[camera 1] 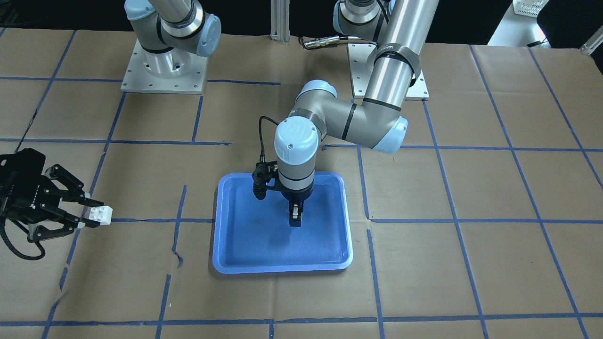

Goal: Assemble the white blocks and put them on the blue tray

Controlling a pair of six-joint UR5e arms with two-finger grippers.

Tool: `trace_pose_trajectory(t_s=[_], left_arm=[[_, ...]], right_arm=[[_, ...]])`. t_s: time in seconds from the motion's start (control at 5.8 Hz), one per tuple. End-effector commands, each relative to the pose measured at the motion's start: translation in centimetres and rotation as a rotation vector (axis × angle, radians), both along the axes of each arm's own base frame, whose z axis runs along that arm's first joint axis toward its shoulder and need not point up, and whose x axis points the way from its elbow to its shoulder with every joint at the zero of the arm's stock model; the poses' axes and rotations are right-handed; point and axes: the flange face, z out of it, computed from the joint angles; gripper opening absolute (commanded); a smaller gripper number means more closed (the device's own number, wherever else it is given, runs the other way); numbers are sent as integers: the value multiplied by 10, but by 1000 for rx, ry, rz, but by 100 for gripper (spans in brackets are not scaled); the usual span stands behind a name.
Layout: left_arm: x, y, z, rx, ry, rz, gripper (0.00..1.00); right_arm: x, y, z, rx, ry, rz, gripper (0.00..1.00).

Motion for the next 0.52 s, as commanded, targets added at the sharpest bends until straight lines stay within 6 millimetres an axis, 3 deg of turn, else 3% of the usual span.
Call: trace_pose_trajectory(t_s=[0.0, 0.34], left_arm=[[0, 1, -1, 6, 4, 0, 87], [1, 1, 12, -11, -1, 0, 88]], right_arm=[[9, 2, -9, 9, -17, 3, 25], [28, 7, -22, 3, -21, 23, 25]])
